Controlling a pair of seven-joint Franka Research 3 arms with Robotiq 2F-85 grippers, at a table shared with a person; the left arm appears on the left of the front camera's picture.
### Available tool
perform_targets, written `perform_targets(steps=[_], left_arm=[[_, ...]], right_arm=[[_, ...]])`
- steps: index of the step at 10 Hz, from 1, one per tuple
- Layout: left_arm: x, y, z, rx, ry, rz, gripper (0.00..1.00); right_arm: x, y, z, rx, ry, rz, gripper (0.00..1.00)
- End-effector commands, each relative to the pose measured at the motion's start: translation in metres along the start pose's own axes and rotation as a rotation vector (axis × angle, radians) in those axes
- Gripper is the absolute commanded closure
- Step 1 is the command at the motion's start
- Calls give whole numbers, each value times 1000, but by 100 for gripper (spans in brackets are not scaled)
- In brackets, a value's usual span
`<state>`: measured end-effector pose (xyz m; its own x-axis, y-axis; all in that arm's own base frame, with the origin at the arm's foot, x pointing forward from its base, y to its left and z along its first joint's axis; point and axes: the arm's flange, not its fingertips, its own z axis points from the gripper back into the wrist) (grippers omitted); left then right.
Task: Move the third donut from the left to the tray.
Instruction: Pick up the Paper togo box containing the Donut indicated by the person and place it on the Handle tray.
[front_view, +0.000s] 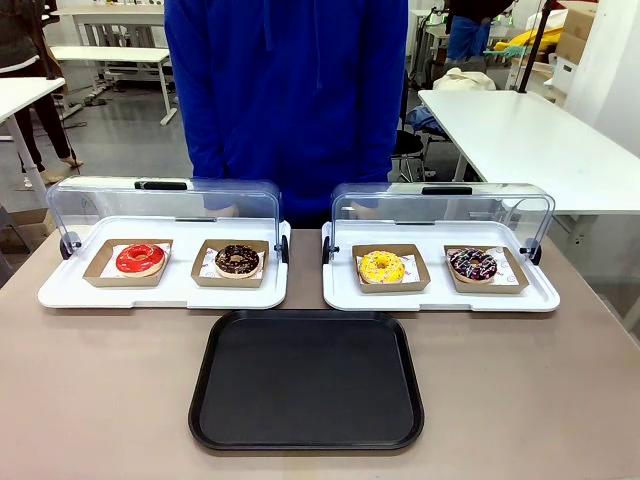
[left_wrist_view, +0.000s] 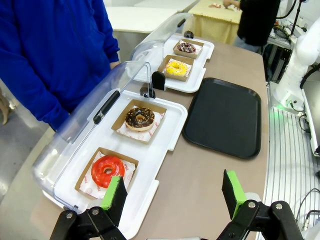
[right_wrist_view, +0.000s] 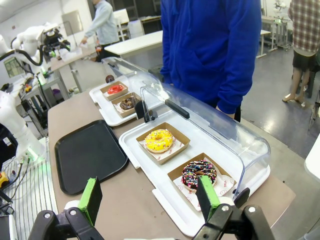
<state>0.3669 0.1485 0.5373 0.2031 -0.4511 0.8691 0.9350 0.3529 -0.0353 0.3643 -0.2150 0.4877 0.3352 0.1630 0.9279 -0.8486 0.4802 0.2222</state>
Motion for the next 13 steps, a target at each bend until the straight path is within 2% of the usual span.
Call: perform_targets(steps=[1, 13], left_arm=[[1, 1, 0, -5, -23, -24, 0], [1, 1, 0, -5, -23, -24, 0]], right_arm=[[3, -4, 0, 2, -27, 30, 0], [3, -4, 0, 2, -27, 30, 0]])
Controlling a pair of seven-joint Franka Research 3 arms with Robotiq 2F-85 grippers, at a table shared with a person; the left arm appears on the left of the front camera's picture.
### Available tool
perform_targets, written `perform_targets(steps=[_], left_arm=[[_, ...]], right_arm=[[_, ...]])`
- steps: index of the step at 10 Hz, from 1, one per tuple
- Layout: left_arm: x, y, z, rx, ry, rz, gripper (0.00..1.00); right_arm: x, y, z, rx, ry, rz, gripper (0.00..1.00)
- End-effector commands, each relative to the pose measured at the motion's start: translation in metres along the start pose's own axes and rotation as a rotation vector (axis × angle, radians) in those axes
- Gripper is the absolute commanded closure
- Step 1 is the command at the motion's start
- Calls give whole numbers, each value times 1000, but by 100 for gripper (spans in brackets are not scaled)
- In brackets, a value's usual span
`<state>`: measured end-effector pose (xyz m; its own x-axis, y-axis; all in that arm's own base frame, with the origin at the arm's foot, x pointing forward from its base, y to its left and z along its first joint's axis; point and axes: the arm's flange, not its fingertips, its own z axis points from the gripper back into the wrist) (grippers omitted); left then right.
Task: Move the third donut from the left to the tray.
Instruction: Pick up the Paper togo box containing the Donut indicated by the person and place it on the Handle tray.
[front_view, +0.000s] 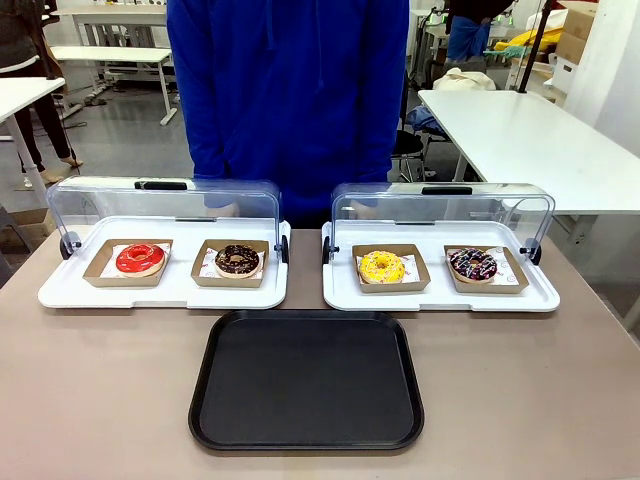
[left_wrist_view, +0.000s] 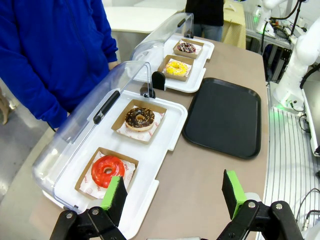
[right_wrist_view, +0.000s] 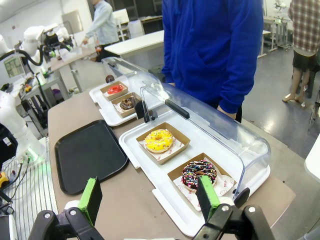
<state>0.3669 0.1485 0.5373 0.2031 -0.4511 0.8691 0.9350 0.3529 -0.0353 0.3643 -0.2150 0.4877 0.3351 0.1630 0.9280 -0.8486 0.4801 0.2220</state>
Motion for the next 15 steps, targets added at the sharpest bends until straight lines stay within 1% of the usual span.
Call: perform_targets(steps=[1, 15], left_arm=[[1, 1, 0, -5, -23, -24, 0], [1, 1, 0, -5, -23, -24, 0]], right_arm=[[3, -4, 0, 2, -27, 29, 0], [3, -4, 0, 2, -27, 29, 0]])
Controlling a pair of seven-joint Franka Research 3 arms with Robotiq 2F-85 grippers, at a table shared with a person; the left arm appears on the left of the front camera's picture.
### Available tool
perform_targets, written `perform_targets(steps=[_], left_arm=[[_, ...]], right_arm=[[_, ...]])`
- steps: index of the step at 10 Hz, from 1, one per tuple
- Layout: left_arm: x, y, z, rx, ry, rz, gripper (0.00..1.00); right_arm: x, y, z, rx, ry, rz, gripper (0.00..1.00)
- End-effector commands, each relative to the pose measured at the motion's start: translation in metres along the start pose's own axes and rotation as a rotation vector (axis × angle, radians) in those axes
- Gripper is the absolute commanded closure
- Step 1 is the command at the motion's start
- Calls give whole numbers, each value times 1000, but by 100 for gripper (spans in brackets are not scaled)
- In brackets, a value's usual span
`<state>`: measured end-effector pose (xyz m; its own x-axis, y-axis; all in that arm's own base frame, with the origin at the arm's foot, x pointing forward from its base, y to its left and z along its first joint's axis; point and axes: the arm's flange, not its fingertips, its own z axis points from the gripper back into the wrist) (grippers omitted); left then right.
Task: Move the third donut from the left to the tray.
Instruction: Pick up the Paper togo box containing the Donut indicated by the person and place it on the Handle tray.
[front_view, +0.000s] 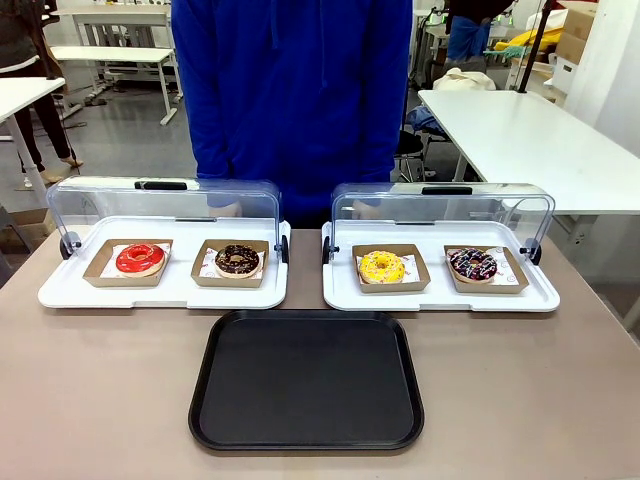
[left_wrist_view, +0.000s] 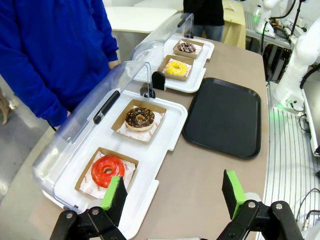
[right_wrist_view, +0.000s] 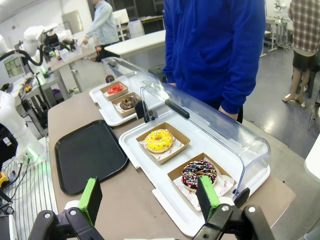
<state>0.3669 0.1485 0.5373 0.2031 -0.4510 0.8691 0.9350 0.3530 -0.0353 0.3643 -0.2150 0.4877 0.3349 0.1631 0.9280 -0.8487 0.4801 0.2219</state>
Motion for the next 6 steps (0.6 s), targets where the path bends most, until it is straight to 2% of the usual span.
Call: perform_targets(steps=[1, 6], left_arm=[[1, 1, 0, -6, -23, -24, 0], [1, 1, 0, -6, -23, -24, 0]], right_arm=[[3, -4, 0, 2, -27, 29, 0], [3, -4, 0, 2, -27, 29, 0]])
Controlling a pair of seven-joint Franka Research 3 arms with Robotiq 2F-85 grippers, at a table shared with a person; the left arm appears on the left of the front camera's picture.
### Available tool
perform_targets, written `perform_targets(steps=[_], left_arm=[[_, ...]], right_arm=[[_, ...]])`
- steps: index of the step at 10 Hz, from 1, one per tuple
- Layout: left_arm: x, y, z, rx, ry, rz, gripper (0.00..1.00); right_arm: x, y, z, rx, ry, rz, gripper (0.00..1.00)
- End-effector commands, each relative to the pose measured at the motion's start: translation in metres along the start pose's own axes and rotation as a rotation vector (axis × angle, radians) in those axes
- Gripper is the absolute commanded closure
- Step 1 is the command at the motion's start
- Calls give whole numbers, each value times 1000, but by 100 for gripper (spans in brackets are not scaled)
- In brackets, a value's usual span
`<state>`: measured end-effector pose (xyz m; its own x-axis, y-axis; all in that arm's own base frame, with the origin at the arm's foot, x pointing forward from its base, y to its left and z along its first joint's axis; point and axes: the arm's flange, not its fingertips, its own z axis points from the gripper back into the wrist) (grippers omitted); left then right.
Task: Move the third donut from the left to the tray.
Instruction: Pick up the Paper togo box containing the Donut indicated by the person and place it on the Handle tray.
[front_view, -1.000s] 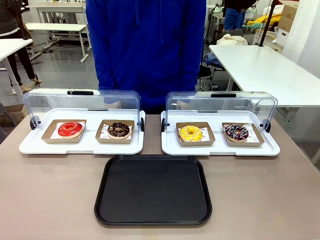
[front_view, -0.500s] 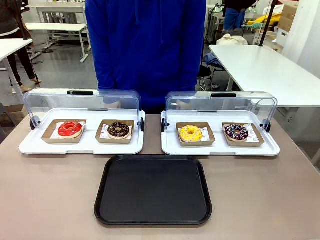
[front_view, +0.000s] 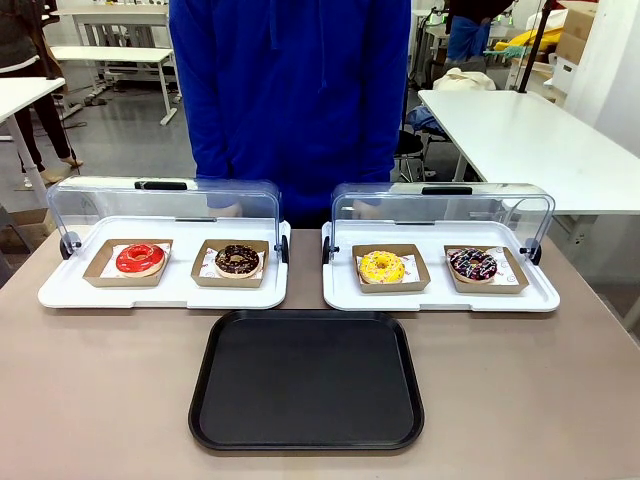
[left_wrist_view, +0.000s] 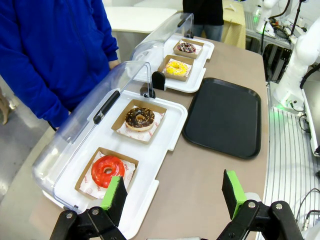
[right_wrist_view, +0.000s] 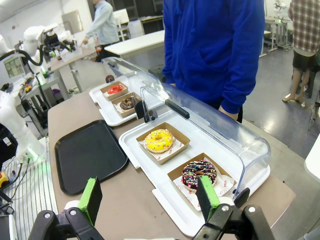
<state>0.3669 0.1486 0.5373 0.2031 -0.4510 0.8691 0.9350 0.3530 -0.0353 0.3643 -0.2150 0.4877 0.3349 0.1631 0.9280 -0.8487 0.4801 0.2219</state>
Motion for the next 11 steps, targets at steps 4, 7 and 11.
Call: perform_targets(steps=[4, 7, 11], left_arm=[[1, 1, 0, -6, -23, -24, 0], [1, 1, 0, -6, -23, -24, 0], [1, 1, 0, -6, -23, -24, 0]], right_arm=[[3, -4, 0, 2, -27, 29, 0], [3, -4, 0, 2, -27, 29, 0], [3, -4, 0, 2, -27, 29, 0]])
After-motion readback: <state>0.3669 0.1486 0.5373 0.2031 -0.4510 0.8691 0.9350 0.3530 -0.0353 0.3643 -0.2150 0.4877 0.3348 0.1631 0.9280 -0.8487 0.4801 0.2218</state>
